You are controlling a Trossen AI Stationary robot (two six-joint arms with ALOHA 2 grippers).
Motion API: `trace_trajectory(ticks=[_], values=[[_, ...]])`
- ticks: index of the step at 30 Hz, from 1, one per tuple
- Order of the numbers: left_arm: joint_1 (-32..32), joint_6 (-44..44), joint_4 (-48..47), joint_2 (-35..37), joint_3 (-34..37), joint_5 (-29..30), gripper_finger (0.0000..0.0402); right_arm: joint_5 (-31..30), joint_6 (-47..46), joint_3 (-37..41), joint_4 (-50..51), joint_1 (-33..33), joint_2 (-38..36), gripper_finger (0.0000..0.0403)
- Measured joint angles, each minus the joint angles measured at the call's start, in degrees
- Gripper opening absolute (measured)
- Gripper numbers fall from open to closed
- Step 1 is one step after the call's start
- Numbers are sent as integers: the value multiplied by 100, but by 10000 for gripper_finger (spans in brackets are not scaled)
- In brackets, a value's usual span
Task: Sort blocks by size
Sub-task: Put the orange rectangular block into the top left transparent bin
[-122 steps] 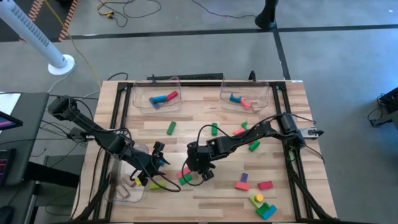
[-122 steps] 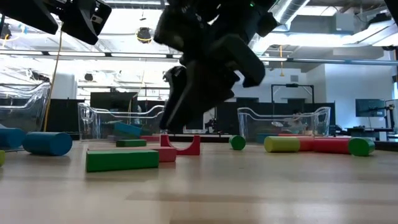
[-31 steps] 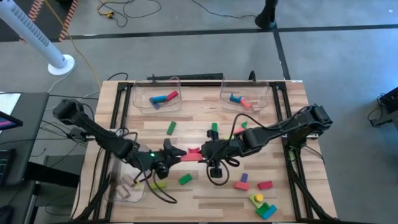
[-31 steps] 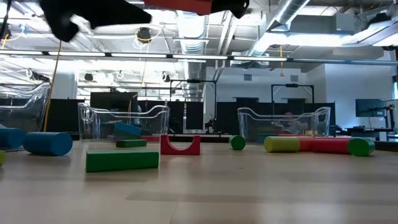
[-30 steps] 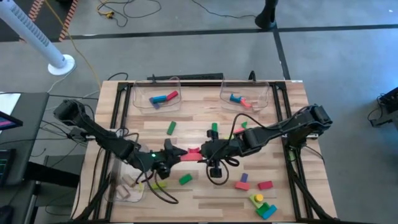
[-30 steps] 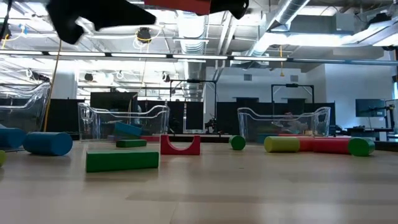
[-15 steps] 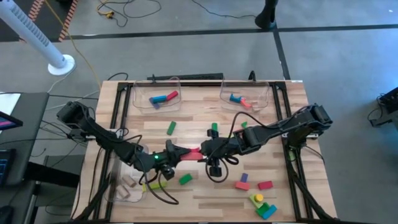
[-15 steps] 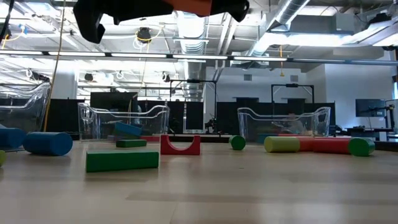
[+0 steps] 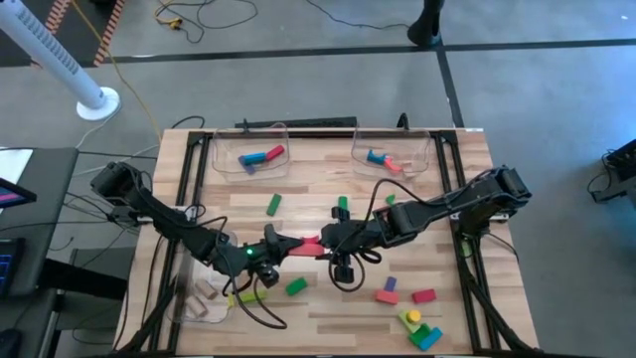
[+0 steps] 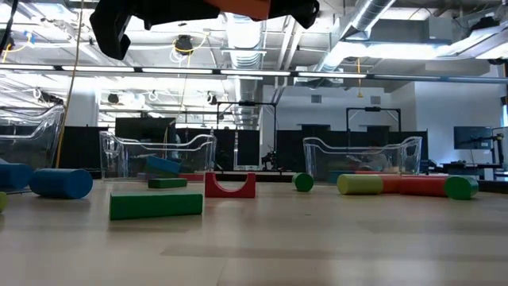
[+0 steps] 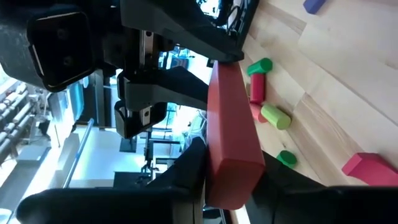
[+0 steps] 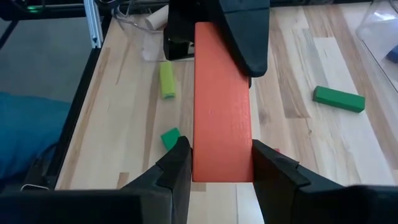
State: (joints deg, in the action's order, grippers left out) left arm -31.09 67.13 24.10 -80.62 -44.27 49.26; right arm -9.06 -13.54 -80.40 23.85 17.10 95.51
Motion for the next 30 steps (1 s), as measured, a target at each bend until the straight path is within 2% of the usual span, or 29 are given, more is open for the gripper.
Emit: trace_trajectory(ticks=[8,18,30], values=[[0,-11,-73,0,0,1,65,0,-20,0,12,0,1,165],[2,-100,-84,0,0,18,56,-6,-299,-9,286,-81,1,194],[41,-364,-385,2,0,404,55,-17,-372,-2,807,-81,3,198]])
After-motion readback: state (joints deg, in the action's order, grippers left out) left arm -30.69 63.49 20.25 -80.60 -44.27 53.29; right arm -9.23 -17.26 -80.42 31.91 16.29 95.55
